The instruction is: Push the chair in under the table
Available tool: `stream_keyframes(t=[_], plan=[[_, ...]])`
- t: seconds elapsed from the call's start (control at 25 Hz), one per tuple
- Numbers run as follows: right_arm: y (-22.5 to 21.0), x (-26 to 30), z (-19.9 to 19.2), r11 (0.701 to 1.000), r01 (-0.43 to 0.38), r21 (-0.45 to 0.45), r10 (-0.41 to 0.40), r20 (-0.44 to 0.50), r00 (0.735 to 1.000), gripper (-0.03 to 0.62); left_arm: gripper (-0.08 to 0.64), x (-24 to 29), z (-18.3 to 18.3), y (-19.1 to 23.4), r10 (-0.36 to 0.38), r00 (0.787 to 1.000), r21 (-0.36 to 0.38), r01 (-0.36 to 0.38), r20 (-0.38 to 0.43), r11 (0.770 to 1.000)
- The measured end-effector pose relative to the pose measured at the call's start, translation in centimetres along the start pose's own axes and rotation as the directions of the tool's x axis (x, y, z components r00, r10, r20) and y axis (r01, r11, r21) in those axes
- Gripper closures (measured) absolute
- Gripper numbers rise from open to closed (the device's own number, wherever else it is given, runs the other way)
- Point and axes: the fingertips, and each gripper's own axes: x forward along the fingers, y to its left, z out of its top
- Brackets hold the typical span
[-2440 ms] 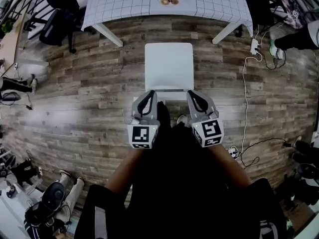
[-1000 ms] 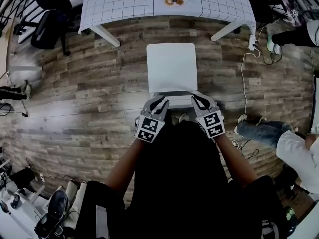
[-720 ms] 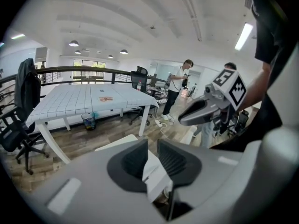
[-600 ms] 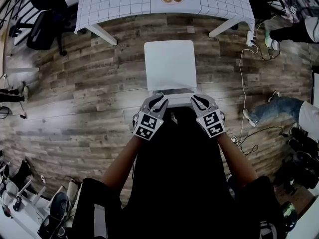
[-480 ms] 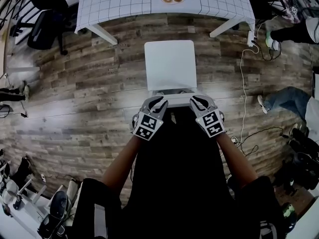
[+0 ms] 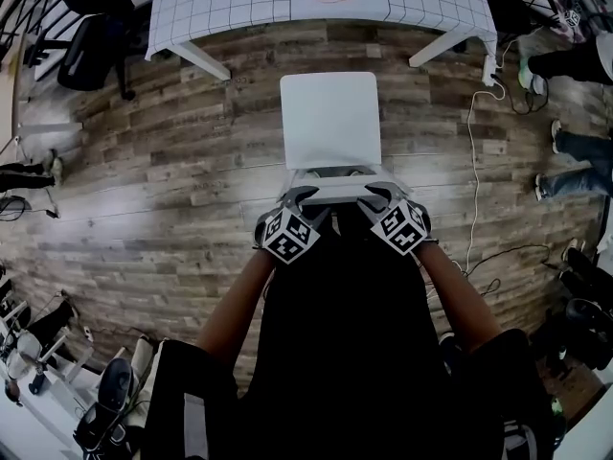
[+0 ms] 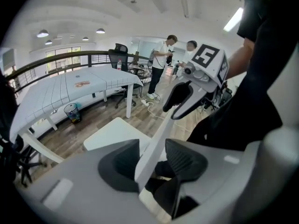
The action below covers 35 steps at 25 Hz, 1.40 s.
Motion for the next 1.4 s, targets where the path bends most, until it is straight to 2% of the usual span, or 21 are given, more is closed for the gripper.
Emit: stream_keyframes(t=[0.16,0.24,0.4,0.52,0.64,0.76,0.8,0.92,1.04,1.16,1.28,1.4], plan=[[0.5,1.1,-1.5,0.992,-0.031,-0.121,0.021,-0.083,0.996,0.428,0.356,0.7,0.0,0.0,-0.006,0.999,0.041,0.008,-0.043,0.999],[0.5,1.5,-2.1,0.981,-0.039,-0.189,0.015,-0.124,0.992,0.420,0.349,1.1,-0.2,-0.1,-0.007,0.996,0.102,0.016,-0.086,0.995],[0.4,2.5,-3.5,0.955,-0.068,-0.290,0.009,-0.202,0.979,0.411,0.347,2.5,-0.9,-0.8,-0.002,0.982,0.262,0.052,-0.187,0.964],[0.3,3.2,-4.3,0.933,-0.089,-0.347,-0.005,-0.260,0.966,0.411,0.347,4.0,-0.9,-1.8,-0.038,0.968,0.302,0.114,-0.249,0.947],[0.7,4.1,-4.8,0.919,-0.121,-0.375,-0.002,-0.312,0.950,0.411,0.348,5.5,-1.5,-2.3,-0.049,0.944,0.317,0.158,-0.327,0.935],[1.0,4.9,-4.9,0.910,-0.147,-0.388,0.003,-0.347,0.938,0.411,0.351,6.5,-3.7,-2.2,-0.030,0.898,0.323,0.189,-0.439,0.927],[1.0,5.1,-5.1,0.902,-0.154,-0.403,-0.001,-0.360,0.933,0.411,0.351,6.7,-4.3,-2.2,-0.025,0.889,0.326,0.194,-0.458,0.925],[0.8,6.1,-5.9,0.880,-0.161,-0.448,-0.028,-0.387,0.922,0.410,0.359,7.1,-5.0,-1.8,-0.003,0.886,0.349,0.186,-0.464,0.918],[0.5,6.6,-6.4,0.878,-0.152,-0.454,-0.056,-0.413,0.909,0.420,0.378,7.6,-5.5,-1.4,0.021,0.879,0.368,0.178,-0.476,0.912],[0.0,6.9,-6.8,0.871,-0.138,-0.471,-0.096,-0.440,0.893,0.437,0.421,8.5,-6.2,-0.6,0.082,0.863,0.415,0.155,-0.499,0.897],[-0.6,7.2,-6.6,0.867,-0.103,-0.487,-0.136,-0.432,0.892,0.502,0.468,8.8,-6.5,0.2,0.135,0.849,0.448,0.129,-0.511,0.885],[-0.9,7.3,-6.9,0.860,-0.092,-0.501,-0.164,-0.443,0.881,0.506,0.468,9.0,-6.5,0.1,0.130,0.844,0.443,0.137,-0.521,0.886]])
